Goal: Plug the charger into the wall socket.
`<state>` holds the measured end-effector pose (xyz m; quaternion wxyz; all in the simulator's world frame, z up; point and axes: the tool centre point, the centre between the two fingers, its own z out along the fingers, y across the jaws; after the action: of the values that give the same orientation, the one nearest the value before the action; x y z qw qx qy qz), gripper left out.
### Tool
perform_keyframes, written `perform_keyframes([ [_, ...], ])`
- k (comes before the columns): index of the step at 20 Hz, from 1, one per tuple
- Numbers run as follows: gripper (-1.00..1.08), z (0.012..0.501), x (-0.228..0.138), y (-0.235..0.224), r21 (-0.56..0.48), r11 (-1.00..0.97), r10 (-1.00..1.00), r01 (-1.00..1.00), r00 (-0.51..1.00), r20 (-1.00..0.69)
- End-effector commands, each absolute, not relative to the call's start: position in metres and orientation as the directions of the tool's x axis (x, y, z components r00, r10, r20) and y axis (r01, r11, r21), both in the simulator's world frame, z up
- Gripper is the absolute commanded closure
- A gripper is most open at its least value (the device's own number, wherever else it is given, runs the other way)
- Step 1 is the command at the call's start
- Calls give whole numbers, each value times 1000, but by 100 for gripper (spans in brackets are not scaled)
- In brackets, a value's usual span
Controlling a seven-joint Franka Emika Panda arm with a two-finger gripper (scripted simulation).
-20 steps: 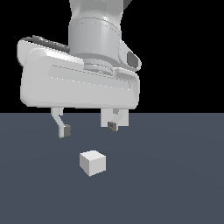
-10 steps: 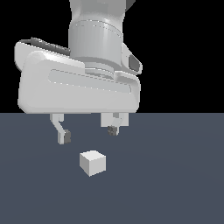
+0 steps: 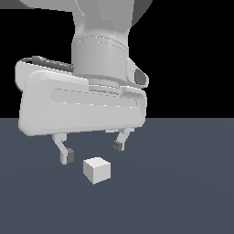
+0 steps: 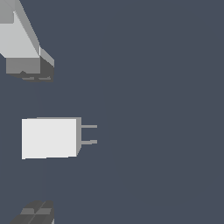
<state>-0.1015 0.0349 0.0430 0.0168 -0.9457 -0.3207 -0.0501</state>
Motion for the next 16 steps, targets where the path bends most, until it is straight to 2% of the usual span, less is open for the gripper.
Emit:
perform_keyframes([
  [1,-92,31,-102,35,0,-794,605,608,789,105],
  [10,-92,12,-102,35,0,-793,605,609,789,105],
  [11,108,12,-102,35,0,-793,605,609,789,105],
  [16,108,12,-102,35,0,-793,605,609,789,105],
])
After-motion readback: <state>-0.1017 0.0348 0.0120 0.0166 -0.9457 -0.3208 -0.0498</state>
